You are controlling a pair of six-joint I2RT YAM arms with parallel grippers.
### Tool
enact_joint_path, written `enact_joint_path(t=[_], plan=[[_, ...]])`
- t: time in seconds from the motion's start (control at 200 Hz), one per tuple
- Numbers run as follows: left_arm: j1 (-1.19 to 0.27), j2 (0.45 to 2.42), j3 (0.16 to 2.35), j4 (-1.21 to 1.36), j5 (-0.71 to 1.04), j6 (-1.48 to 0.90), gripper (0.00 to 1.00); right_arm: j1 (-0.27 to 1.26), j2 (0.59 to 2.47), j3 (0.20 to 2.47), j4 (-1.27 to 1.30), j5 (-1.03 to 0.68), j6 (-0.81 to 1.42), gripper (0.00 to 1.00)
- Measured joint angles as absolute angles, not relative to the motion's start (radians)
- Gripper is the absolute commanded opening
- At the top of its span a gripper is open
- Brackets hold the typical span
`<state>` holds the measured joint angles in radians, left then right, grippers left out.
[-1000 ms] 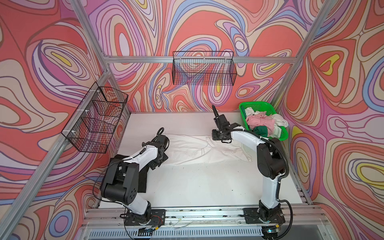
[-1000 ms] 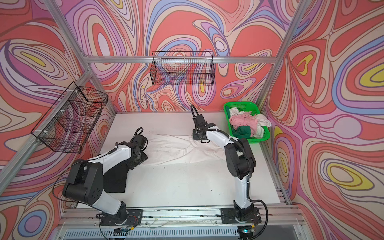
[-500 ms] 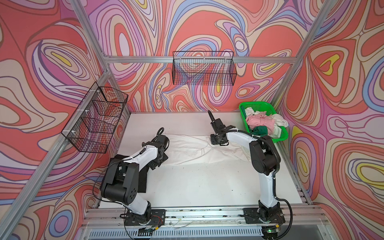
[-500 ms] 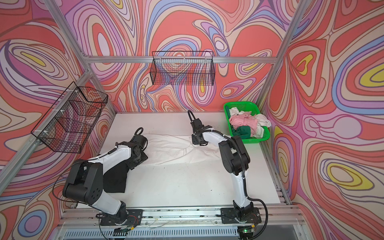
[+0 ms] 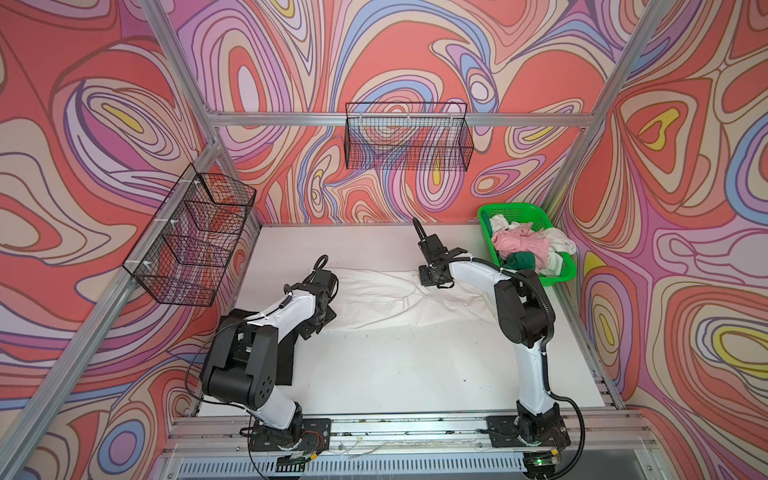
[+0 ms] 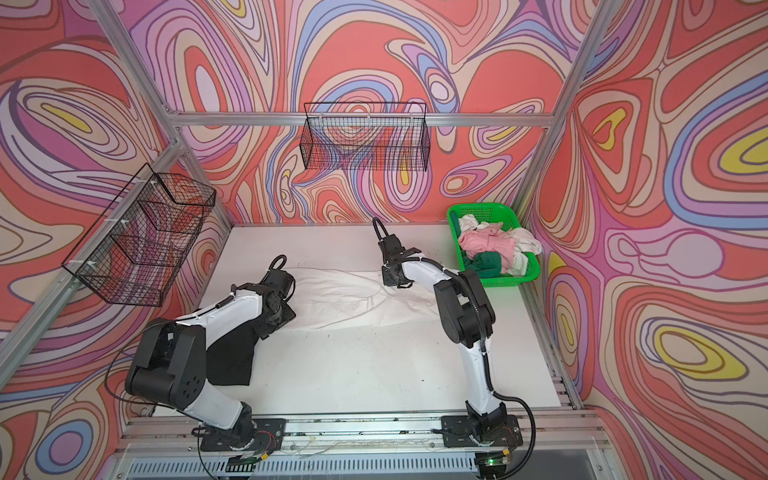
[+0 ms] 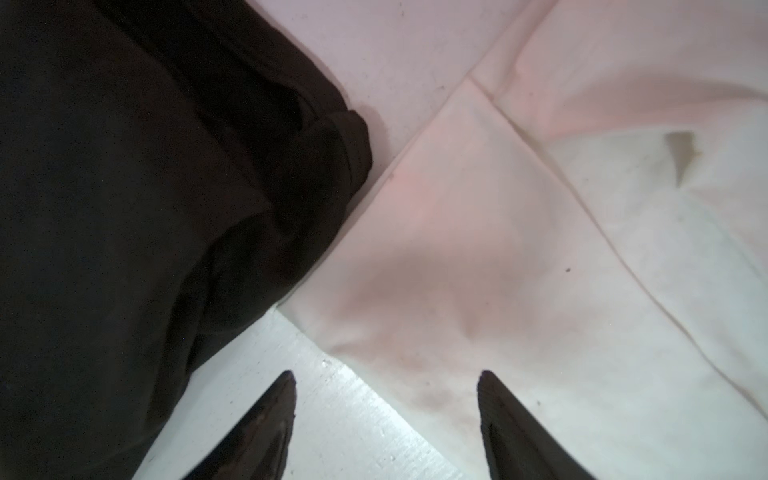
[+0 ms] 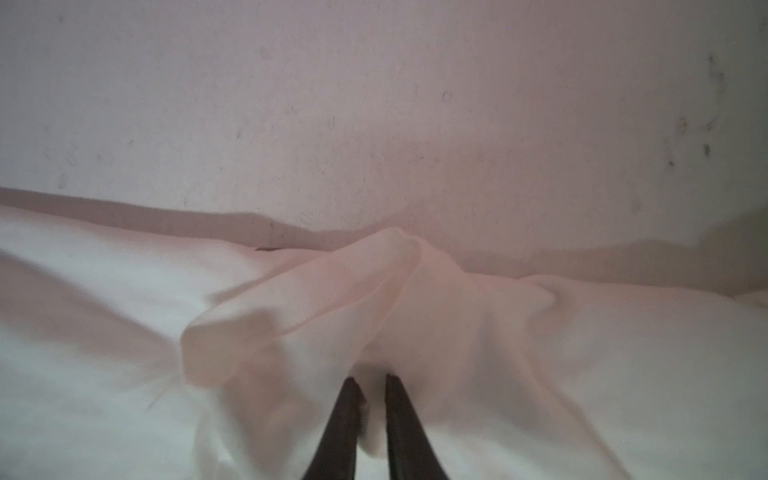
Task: Fold and stack the t-shirts
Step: 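Lower the right gripper onto the fold and close it on the fabric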
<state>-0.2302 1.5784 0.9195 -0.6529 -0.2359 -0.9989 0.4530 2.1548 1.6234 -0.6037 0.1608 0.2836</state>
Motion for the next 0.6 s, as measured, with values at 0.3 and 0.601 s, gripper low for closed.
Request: enact_joint_path(t=[0.3, 0.601], plan=[[-0.230, 1.578, 0.920, -0.653, -0.236, -0.999, 0.71, 0.453, 2.124, 1.592, -0.619, 0.204, 0.281, 0.00], [-0.230, 1.578, 0.920, -0.653, -0.236, -0.999, 0.71, 0.401, 2.075, 1.564, -0.637, 0.242, 0.273, 0.00]])
